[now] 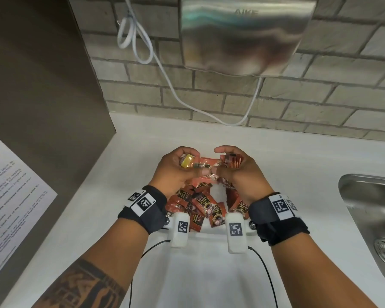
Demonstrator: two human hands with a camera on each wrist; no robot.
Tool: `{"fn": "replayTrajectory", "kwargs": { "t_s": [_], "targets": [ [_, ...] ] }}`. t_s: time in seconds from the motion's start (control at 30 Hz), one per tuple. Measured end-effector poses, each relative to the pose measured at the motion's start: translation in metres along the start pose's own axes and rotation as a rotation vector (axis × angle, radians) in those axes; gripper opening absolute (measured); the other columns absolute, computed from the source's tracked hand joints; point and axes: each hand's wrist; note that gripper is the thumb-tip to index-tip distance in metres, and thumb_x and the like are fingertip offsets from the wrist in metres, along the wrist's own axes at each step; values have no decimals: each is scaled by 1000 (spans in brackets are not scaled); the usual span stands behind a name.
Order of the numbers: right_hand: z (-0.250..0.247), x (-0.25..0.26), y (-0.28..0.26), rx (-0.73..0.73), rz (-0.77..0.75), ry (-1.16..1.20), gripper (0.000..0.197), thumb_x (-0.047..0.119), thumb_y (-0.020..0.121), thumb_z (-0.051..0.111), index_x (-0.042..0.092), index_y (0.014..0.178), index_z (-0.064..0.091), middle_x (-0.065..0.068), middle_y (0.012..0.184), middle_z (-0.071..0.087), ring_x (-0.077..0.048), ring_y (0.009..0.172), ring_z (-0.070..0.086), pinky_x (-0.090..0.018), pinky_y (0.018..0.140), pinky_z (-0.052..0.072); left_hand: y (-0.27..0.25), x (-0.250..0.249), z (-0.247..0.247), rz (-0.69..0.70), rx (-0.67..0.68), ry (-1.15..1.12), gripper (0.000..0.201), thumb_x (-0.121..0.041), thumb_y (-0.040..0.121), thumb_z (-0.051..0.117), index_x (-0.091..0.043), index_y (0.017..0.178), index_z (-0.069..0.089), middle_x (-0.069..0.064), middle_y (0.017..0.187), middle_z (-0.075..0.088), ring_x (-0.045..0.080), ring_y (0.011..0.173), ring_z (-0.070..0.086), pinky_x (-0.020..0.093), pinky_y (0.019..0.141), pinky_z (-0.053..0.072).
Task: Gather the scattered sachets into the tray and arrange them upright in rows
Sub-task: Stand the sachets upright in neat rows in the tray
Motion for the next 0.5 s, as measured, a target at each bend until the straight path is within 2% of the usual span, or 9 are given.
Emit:
{"fn": "replayTrajectory", "kwargs": {
  "t_s": [0.03, 0.1, 0.17, 0.23, 0.3, 0.33, 0.37, 0.43, 0.5],
  "targets": [
    [0, -3, 1, 22, 30, -1, 46, -5, 77, 79, 15, 117, 66, -6, 94, 67, -17, 73, 70, -31, 67, 59, 2, 1, -1, 6, -44, -13, 42, -10, 72, 90, -12, 106, 67, 2, 79, 66, 4, 43, 50, 17, 42, 39],
    [1, -9, 2, 103, 100, -82, 54, 6, 68, 85, 24, 116, 67, -8, 104, 71, -25, 87, 73, -45, 82, 60, 4, 1, -2, 26, -61, 0, 41, -10, 70, 91, -11, 103, 67, 1, 74, 63, 2, 43, 48, 17, 44, 39],
    [3, -11, 2, 208, 172, -126, 59, 6, 65, 86, 21, 118, 66, -12, 107, 73, -28, 95, 72, -51, 93, 56, 4, 1, 0, 30, -3, 20, 43, -5, 69, 91, -5, 104, 66, 2, 72, 62, 3, 45, 49, 17, 43, 40],
    [3, -10, 1, 275, 210, -121, 55, 4, 72, 85, 15, 121, 63, -12, 106, 75, -23, 95, 73, -44, 94, 57, 3, 0, 3, 31, 79, 23, 40, 3, 71, 87, 4, 104, 64, -3, 66, 62, 2, 44, 51, 15, 41, 41],
    [3, -9, 0, 265, 204, -147, 53, 19, 74, 88, 19, 121, 63, -6, 110, 75, -16, 98, 72, -32, 94, 55, 4, -1, 4, 53, 126, 84, 36, 2, 72, 86, 4, 101, 66, -13, 60, 62, -1, 46, 52, 14, 43, 41],
    [4, -9, 0, 259, 200, -155, 56, 28, 71, 90, 22, 120, 64, -3, 112, 74, -14, 102, 71, -32, 96, 54, 4, -1, 3, 63, 132, 104, 34, -1, 72, 87, 1, 100, 67, -14, 61, 62, 0, 47, 54, 14, 44, 42],
    [4, -10, 0, 260, 200, -151, 59, 37, 67, 91, 23, 119, 65, 0, 112, 74, -15, 105, 70, -37, 100, 52, 5, -2, 2, 64, 126, 111, 33, -5, 72, 89, -3, 98, 68, -11, 64, 64, 3, 50, 55, 17, 44, 43],
    [4, -9, -2, 256, 200, -141, 66, 52, 63, 90, 24, 118, 67, 1, 113, 74, -17, 110, 68, -46, 104, 49, 6, -3, -2, 50, 118, 97, 33, -13, 70, 90, -10, 95, 69, 0, 72, 68, 16, 56, 59, 21, 45, 42],
    [1, -6, -3, 231, 191, -138, 63, 62, 63, 85, 29, 114, 69, 3, 111, 75, -14, 109, 69, -45, 103, 50, 5, -5, -5, 23, 123, 70, 34, -18, 67, 92, -13, 92, 69, 10, 75, 68, 24, 55, 55, 22, 44, 41]
  ]
}}
Point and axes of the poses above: each hand's wrist, its own y-axis towards the middle knuckle, its own z-axis out of the palm, x = y × z
